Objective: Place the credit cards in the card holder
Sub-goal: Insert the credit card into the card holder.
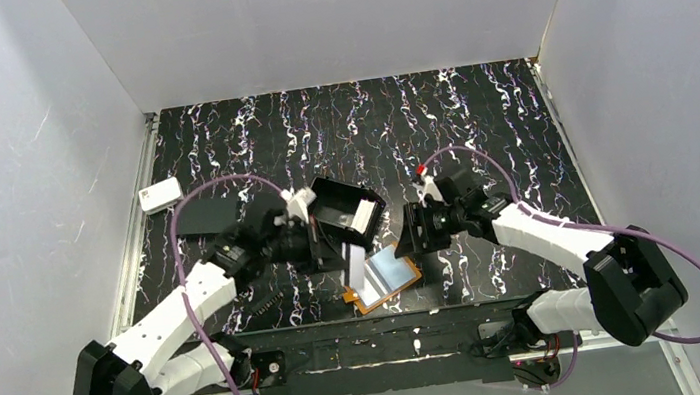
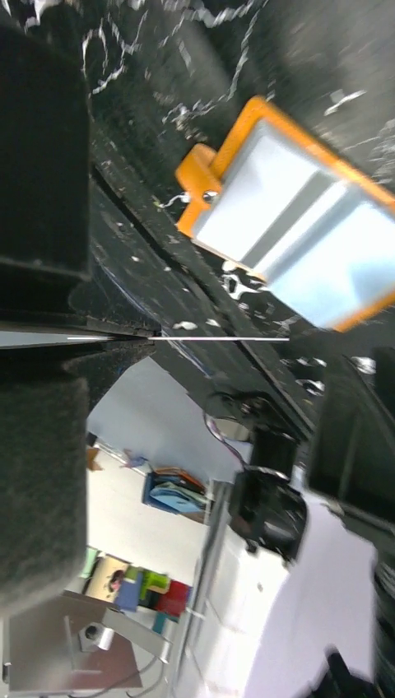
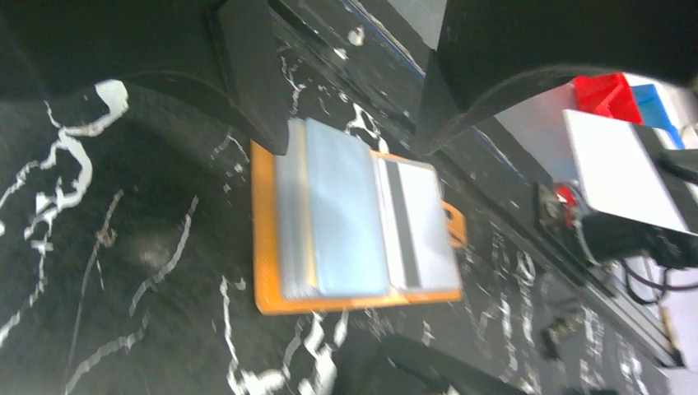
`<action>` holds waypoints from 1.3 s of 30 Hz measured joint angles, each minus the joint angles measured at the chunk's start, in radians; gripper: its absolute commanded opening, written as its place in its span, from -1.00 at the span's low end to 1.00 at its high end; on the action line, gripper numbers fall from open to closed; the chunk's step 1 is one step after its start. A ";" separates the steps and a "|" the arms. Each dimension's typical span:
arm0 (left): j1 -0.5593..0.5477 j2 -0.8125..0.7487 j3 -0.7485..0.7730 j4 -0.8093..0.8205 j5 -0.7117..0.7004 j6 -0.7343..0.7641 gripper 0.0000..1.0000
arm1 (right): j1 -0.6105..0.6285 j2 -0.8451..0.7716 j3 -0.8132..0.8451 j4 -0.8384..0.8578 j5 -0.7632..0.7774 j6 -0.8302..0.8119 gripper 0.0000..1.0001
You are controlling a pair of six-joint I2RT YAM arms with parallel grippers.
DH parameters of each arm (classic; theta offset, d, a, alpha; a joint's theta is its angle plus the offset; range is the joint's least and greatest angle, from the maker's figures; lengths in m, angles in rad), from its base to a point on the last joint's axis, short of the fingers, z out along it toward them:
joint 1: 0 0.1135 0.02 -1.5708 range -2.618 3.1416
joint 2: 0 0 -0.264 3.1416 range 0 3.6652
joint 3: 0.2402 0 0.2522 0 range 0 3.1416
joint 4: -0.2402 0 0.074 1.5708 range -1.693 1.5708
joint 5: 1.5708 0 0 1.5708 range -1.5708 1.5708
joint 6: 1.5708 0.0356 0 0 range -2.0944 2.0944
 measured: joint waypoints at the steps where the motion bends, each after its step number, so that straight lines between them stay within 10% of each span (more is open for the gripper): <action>1: -0.034 -0.002 -0.048 0.044 -0.013 -0.026 -1.00 | 0.001 -0.004 -0.019 -0.006 0.003 -0.005 0.40; 15: -0.150 0.062 -0.275 0.346 -0.130 -0.209 -1.00 | 0.041 -0.005 -0.154 0.109 0.075 0.019 0.25; 39: -0.149 0.154 -0.310 0.382 -0.119 -0.219 -1.00 | 0.159 0.001 -0.225 0.260 0.209 0.224 0.02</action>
